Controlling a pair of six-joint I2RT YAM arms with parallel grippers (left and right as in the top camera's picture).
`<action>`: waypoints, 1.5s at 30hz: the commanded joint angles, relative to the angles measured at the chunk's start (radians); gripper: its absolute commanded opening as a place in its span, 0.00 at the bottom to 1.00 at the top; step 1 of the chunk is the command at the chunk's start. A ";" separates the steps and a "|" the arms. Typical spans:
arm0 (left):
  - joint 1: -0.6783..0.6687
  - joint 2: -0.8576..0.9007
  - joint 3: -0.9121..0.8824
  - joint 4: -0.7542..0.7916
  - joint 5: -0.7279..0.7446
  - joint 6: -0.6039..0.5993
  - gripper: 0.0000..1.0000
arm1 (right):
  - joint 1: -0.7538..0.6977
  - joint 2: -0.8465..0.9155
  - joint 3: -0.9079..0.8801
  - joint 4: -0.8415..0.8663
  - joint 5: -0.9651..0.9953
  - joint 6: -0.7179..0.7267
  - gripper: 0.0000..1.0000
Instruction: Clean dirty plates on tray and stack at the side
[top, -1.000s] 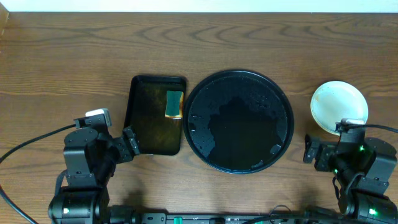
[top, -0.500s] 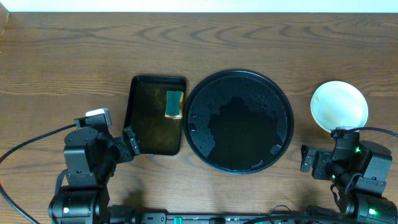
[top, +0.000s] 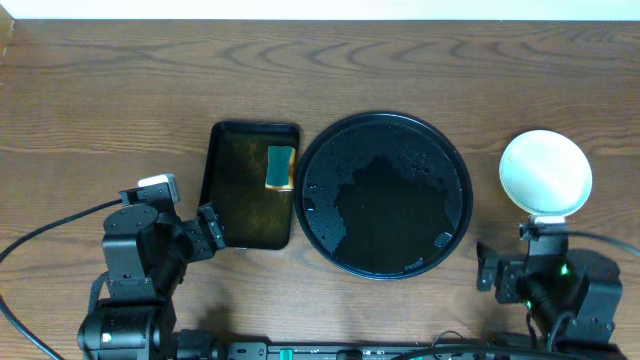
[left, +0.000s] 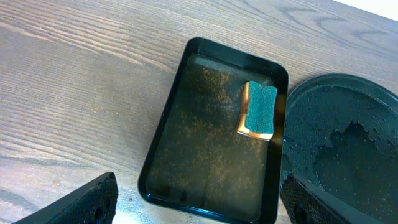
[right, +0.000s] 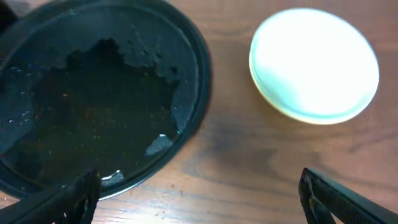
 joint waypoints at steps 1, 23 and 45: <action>0.003 0.004 -0.005 0.002 0.001 0.017 0.85 | 0.070 -0.083 -0.009 -0.002 0.092 -0.019 0.99; 0.003 0.004 -0.005 0.002 0.001 0.017 0.85 | 0.181 -0.374 -0.396 0.805 0.082 -0.019 0.99; 0.003 0.004 -0.005 0.002 0.002 0.017 0.85 | 0.179 -0.394 -0.660 0.930 0.091 -0.108 0.99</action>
